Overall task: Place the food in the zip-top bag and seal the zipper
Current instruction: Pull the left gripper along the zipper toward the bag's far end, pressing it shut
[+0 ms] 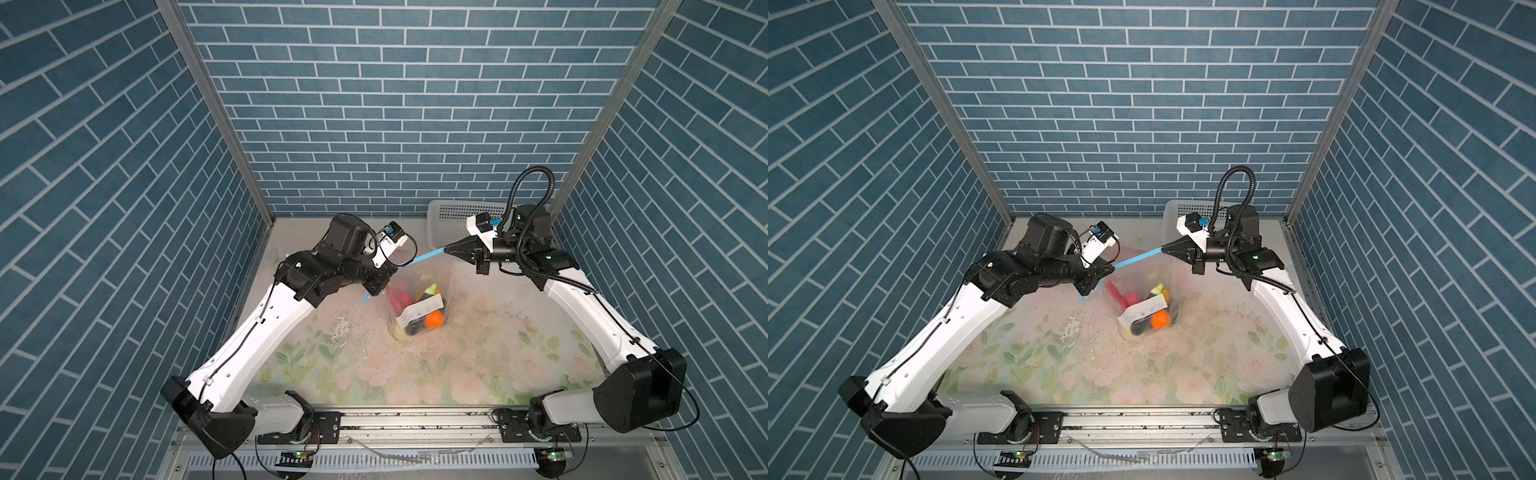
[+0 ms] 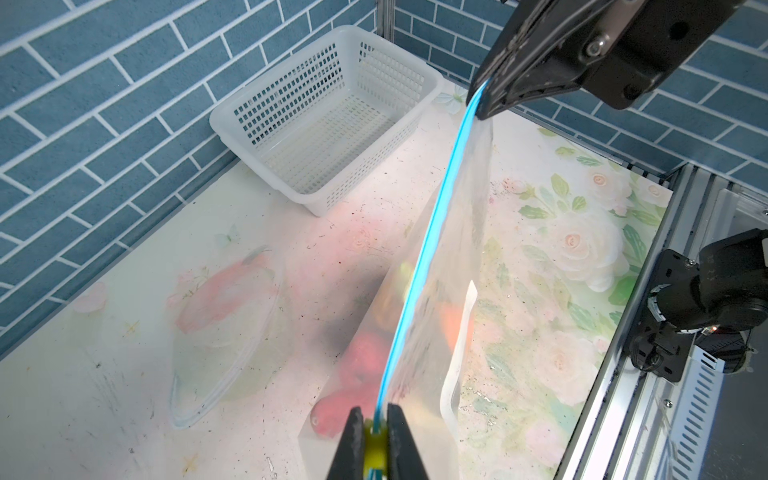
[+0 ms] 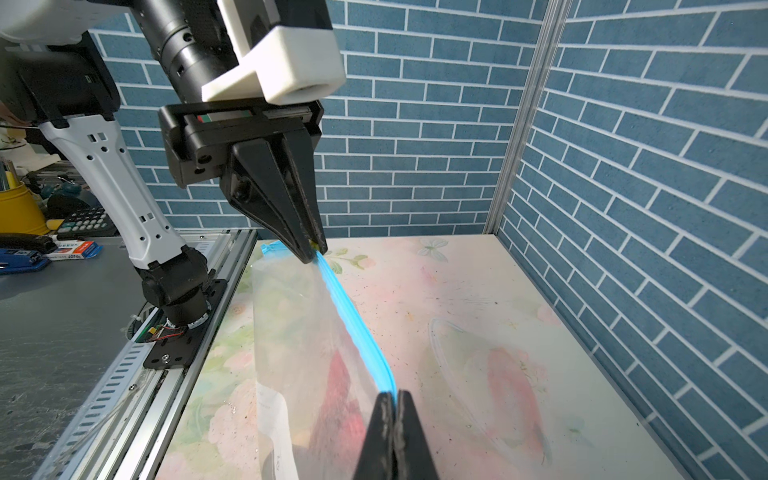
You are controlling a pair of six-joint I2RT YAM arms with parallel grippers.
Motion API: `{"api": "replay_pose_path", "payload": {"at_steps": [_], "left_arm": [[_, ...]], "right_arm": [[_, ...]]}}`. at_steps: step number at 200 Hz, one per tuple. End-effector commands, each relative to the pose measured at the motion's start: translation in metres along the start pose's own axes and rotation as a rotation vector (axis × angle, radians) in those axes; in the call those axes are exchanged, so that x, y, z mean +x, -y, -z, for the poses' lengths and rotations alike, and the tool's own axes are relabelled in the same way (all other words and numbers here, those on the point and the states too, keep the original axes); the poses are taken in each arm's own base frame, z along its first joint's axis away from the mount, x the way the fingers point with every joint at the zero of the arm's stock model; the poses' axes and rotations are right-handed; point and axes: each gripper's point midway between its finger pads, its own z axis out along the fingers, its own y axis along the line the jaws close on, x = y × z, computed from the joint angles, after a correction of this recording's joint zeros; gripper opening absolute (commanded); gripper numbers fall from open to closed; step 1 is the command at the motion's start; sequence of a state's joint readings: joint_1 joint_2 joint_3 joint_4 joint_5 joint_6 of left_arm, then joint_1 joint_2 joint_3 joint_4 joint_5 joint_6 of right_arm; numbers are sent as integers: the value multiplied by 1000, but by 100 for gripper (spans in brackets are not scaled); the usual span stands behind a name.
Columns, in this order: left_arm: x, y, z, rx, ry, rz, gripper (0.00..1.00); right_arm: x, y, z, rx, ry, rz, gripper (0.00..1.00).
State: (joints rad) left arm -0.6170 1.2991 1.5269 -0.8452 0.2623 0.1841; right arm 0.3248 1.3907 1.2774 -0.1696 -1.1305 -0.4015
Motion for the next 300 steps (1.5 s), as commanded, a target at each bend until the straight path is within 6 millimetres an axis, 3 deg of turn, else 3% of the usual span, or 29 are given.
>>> {"api": "replay_pose_path", "payload": {"at_steps": [1, 300], "left_arm": [[28, -11, 10, -62, -89, 27, 9], [59, -22, 37, -153, -160, 55, 9]], "right_arm": [[-9, 9, 16, 73, 0, 91, 0], [3, 19, 31, 124, -21, 63, 0]]}}
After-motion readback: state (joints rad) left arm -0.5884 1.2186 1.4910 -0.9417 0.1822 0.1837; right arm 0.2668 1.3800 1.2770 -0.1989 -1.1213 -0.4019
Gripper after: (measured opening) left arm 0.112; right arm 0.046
